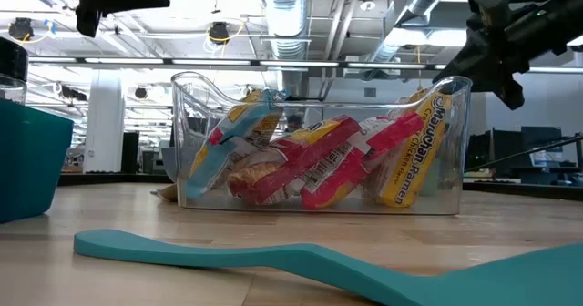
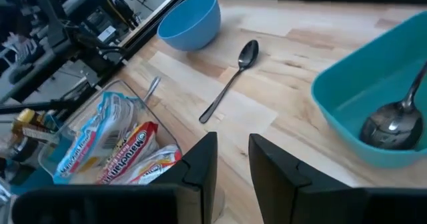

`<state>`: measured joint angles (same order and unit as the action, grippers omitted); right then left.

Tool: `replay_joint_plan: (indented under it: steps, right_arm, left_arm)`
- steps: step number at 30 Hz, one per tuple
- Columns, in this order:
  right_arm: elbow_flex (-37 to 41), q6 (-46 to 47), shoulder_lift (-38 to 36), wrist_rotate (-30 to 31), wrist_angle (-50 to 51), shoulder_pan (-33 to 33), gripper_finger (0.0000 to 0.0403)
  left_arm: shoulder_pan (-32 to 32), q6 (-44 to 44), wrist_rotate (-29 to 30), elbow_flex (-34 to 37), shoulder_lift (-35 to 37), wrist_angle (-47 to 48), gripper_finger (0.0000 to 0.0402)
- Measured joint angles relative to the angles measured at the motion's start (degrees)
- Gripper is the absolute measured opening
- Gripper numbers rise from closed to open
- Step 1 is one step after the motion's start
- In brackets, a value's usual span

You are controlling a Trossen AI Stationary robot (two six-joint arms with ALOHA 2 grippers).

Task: Pick & Place Food Item
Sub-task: Put the silver spoon into the blue bin

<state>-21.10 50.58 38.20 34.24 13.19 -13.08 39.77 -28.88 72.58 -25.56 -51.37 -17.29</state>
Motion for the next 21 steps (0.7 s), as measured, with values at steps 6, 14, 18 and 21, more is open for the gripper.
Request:
replay_joint_plan:
  steps: [6, 14, 18, 21]
  right_arm:
    - [0.0, -5.1, 0.0, 5.7, 0.0, -3.1, 0.0082]
    - [0.0, -11.6, 0.0, 13.9, 0.0, -4.5, 0.0082]
    - [0.0, -14.5, 0.0, 14.3, 0.0, -4.2, 0.0082]
    - [0.0, -15.2, 0.0, 14.3, 0.0, -4.0, 0.0082]
  left_arm:
    - [-0.7, 0.1, 0.0, 0.0, 0.0, -5.1, 0.0099]
    - [-8.1, 16.4, 0.0, 0.0, 0.0, -5.3, 0.0099]
    - [-13.1, 27.1, 0.0, 0.0, 0.0, -5.1, 0.0099]
    - [-15.9, 29.6, 0.0, 0.0, 0.0, -5.0, 0.0099]
